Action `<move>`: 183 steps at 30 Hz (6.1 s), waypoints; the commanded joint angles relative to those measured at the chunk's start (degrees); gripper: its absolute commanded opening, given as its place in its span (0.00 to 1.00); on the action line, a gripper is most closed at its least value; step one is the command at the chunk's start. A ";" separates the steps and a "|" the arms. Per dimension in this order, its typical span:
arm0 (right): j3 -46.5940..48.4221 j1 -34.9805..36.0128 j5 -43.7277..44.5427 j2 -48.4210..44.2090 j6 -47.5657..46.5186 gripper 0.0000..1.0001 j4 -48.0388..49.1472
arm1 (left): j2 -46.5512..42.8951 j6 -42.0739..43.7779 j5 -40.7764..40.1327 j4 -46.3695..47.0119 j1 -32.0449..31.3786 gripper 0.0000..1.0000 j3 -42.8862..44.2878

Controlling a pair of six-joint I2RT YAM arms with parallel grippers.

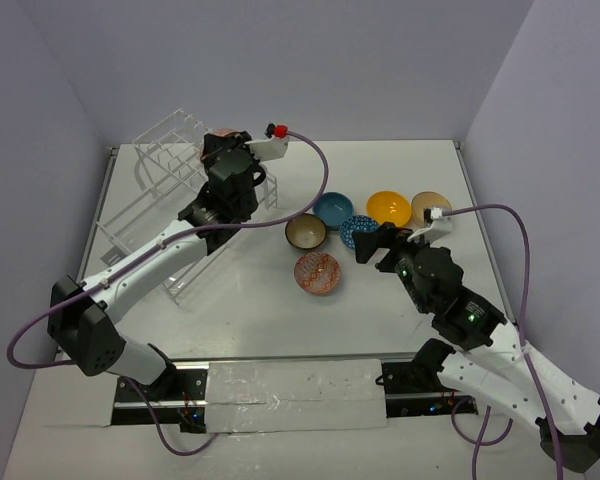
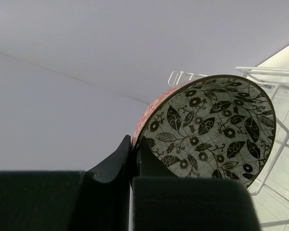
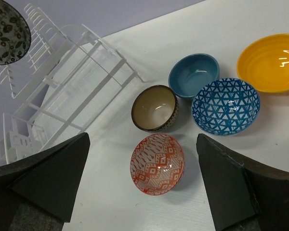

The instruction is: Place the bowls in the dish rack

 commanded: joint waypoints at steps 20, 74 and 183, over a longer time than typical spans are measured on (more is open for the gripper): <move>-1.95 0.29 0.05 -0.05 -0.21 0.99 1.44 | -0.97 -5.80 1.91 0.06 0.27 0.06 -2.42; 5.61 0.29 -8.83 41.43 11.21 0.84 -4.80 | -21.89 -86.48 33.55 -41.07 -13.70 0.99 -1.16; -2.13 0.29 -4.09 -0.40 6.56 1.00 0.82 | -9.14 -50.45 -6.34 -25.21 -20.03 0.00 14.53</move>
